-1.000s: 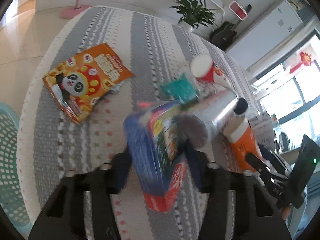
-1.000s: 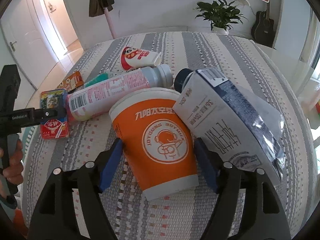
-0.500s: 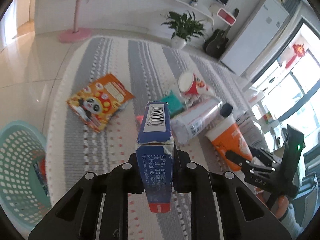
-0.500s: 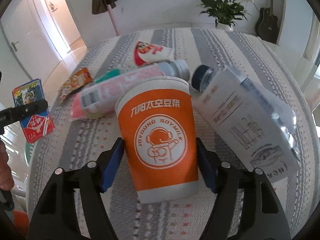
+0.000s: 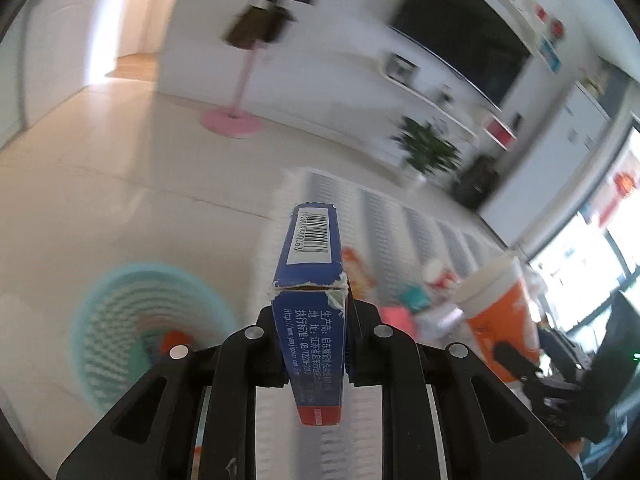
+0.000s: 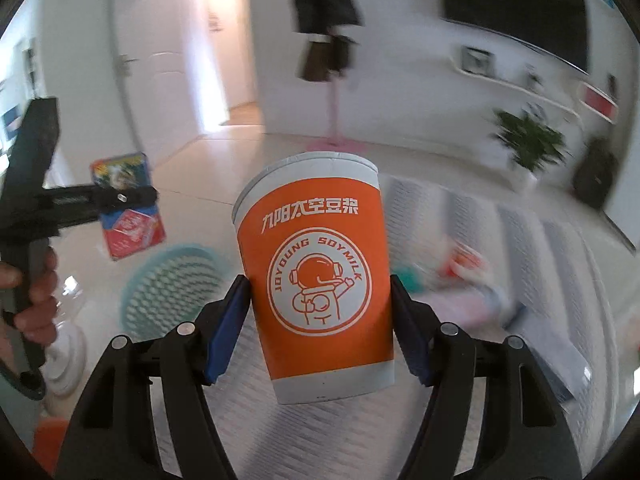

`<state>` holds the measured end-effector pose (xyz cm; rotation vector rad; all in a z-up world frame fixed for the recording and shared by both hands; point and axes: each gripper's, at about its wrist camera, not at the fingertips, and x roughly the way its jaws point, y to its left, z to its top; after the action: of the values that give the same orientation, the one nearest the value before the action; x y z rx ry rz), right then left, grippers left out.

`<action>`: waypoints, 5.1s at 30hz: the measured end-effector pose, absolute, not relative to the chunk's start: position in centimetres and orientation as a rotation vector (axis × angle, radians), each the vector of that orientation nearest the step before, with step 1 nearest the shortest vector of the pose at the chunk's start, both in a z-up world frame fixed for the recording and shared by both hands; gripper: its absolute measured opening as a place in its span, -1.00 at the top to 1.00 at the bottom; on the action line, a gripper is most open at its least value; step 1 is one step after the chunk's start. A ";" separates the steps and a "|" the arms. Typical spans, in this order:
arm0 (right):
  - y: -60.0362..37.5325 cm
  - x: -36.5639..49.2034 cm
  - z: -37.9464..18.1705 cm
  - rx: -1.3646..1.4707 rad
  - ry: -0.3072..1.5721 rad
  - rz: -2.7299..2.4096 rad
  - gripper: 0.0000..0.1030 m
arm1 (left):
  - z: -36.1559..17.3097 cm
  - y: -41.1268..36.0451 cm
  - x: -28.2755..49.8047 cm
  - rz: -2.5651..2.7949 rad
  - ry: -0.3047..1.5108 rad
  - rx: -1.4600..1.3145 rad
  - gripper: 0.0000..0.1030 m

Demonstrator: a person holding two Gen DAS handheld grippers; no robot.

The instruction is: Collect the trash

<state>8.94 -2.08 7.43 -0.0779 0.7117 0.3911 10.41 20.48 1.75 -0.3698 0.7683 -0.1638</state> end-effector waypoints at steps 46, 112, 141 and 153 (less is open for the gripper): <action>8.9 11.0 4.7 -0.135 0.803 0.489 -0.18 | 1.4 24.1 7.3 -0.154 0.745 -0.387 0.36; -24.2 6.3 -1.4 0.133 0.998 0.144 0.02 | -10.7 -5.5 11.1 -0.484 1.275 0.121 0.04; -21.3 11.0 -5.4 0.101 1.050 0.162 -0.10 | -8.5 -3.4 11.2 -0.457 1.092 0.028 0.10; -7.2 11.7 5.4 -0.005 0.815 0.395 -0.10 | 3.0 11.1 9.6 -0.235 0.811 -0.145 0.10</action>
<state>11.66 -7.18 5.39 -0.0052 0.8148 0.3949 9.57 11.13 3.04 -0.1452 0.8114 -0.2348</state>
